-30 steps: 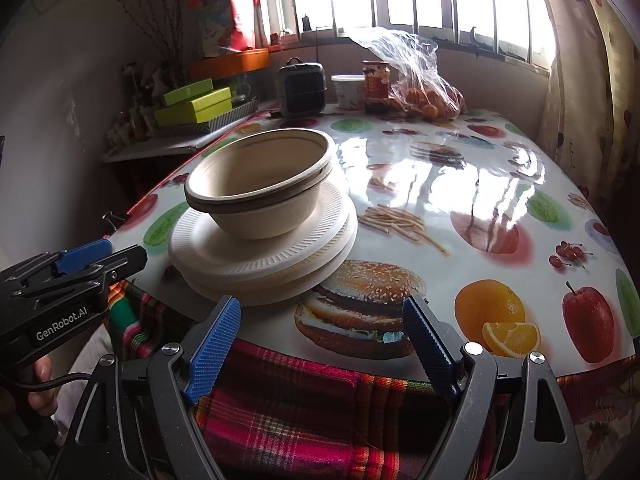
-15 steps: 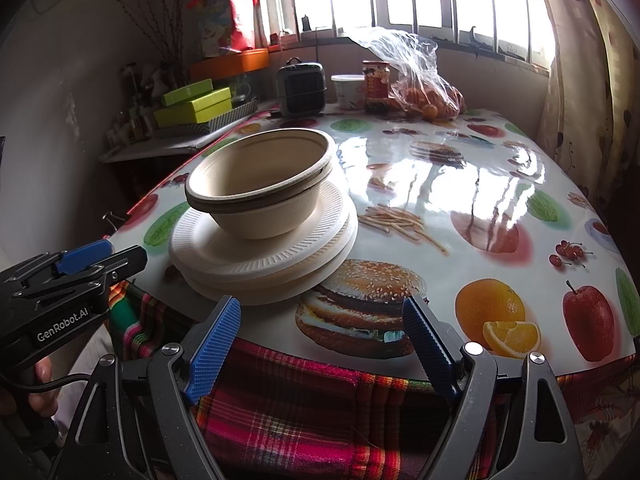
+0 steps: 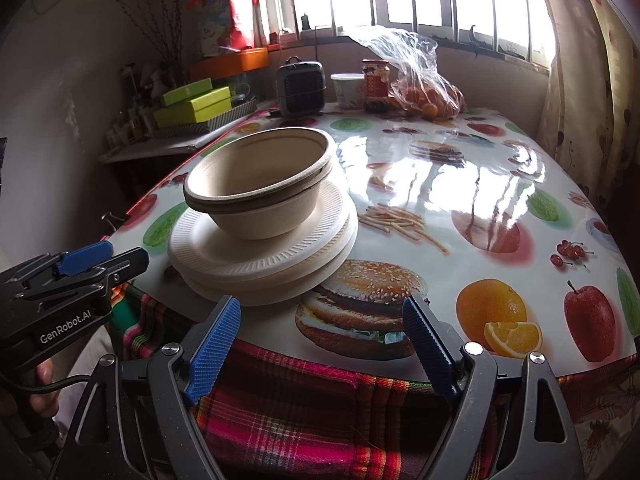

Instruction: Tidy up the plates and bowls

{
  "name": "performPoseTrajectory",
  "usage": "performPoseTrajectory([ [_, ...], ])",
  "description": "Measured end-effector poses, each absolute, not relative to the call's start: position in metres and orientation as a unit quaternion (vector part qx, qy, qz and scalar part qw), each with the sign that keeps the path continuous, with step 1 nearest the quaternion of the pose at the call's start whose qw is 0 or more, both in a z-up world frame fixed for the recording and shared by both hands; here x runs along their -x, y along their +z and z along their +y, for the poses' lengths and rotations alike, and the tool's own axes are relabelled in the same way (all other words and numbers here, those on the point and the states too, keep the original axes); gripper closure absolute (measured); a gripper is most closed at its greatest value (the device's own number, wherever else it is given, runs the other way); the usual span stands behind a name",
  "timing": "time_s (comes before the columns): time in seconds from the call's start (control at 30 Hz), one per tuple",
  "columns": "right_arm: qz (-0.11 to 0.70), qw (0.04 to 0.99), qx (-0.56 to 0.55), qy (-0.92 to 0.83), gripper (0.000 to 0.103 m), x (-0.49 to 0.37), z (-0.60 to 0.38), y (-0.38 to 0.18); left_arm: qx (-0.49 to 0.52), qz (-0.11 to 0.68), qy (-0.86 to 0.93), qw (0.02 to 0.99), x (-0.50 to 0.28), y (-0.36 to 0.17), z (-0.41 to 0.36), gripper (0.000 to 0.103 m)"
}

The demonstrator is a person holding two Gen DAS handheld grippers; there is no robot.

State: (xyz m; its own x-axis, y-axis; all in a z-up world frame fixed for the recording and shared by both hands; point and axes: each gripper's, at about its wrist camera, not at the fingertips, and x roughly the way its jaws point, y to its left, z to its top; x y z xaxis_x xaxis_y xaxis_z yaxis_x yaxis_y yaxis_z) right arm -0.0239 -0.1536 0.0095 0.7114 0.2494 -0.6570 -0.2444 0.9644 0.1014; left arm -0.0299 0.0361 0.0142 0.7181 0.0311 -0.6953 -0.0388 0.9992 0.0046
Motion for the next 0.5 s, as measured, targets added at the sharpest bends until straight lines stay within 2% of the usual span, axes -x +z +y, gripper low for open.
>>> performPoseTrajectory([
  [0.5, 0.356, 0.925, -0.003, 0.133, 0.019, 0.0241, -0.1532, 0.0095, 0.001, 0.375, 0.017, 0.927, 0.0253, 0.0129, 0.0340, 0.050],
])
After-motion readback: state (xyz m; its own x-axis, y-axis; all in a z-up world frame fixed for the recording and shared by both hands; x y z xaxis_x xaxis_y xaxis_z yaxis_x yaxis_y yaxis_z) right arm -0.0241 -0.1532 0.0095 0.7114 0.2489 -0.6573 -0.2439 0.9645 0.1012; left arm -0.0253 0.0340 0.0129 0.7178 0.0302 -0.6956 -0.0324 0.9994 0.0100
